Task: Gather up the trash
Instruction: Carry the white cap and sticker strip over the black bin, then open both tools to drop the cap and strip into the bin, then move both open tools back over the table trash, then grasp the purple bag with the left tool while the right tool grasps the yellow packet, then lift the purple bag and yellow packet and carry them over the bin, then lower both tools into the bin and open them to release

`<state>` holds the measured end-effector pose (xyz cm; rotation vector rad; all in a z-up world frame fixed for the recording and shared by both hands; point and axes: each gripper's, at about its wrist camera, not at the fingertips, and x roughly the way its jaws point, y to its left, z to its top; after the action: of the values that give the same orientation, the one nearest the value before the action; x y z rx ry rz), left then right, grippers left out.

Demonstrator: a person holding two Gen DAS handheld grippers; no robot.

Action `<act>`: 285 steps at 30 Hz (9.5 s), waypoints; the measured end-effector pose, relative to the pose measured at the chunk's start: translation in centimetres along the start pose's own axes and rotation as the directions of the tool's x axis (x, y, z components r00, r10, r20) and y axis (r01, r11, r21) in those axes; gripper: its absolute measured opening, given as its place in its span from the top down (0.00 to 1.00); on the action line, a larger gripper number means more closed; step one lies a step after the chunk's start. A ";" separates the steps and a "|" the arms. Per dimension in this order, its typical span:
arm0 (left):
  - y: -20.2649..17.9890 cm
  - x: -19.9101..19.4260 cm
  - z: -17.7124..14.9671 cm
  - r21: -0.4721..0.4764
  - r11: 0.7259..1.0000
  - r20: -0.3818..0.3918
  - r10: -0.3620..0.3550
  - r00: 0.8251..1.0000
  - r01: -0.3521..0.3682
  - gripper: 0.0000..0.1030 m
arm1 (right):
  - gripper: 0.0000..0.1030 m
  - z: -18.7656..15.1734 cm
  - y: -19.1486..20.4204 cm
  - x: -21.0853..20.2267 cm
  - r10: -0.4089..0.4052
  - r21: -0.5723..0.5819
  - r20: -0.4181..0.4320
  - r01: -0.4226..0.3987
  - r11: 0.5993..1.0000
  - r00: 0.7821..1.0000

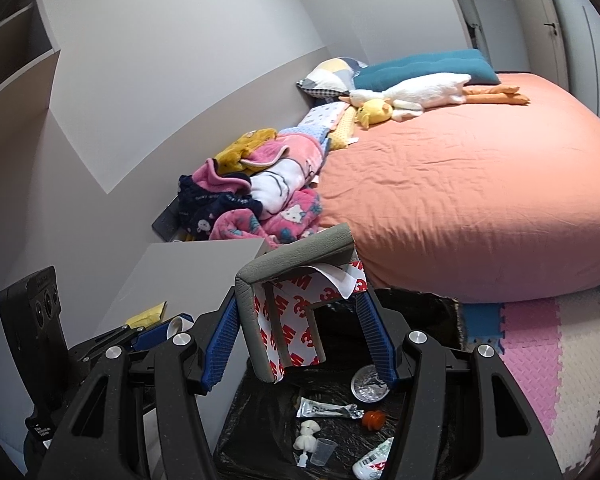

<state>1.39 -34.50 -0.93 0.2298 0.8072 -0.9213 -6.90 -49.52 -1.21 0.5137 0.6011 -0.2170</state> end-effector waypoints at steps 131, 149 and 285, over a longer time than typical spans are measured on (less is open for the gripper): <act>27.3 -15.7 -14.5 -0.504 0.758 -0.070 0.443 0.894 -0.415 0.79 | 0.68 -10.9 33.9 29.2 0.062 -0.703 -0.464 -0.410 0.581 0.884; 24.2 -14.7 -12.3 -0.462 0.797 -0.018 0.430 0.903 -0.389 0.79 | 0.74 -7.2 28.4 23.1 0.156 -0.547 -0.452 -0.411 0.729 0.878; 3.8 -2.3 0.0 0.057 0.996 0.013 0.070 0.997 -0.070 0.06 | 0.03 -0.9 4.2 0.6 -0.076 -0.175 -0.045 0.067 0.982 0.996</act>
<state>3.61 -30.78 0.16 0.3008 0.7587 -0.8794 -5.41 -45.48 -0.46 0.3303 0.6826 -0.2179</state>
